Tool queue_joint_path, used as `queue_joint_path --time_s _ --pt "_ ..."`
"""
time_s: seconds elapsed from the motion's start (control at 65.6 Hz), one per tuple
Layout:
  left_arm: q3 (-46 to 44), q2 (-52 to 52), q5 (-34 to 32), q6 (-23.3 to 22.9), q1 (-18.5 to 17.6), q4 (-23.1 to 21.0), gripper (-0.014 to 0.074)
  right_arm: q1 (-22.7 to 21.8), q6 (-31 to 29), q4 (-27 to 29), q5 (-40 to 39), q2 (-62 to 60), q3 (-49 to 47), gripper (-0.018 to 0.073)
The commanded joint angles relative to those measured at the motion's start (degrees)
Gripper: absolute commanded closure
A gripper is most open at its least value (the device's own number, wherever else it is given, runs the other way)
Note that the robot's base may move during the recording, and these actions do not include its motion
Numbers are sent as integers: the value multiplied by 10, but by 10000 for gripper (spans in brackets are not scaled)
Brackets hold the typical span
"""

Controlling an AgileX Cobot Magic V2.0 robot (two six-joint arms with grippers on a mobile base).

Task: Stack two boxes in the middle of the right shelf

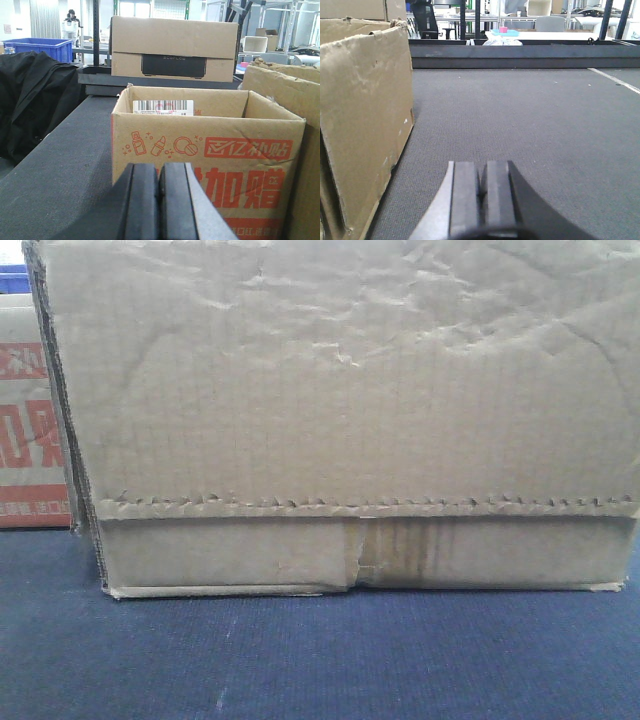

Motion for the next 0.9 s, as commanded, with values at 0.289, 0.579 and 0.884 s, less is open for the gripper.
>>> queue_joint_path --time_s 0.289,0.579,0.884 --pt "-1 -3 -13 3 0 0 707 -4 -2 -3 -12 -2 0 721" --pt "-1 -3 -15 3 1 0 707 -4 -2 -3 -14 -2 0 721" --pt "-1 -3 -16 3 1 0 707 -4 -2 -3 -47 -2 0 721"
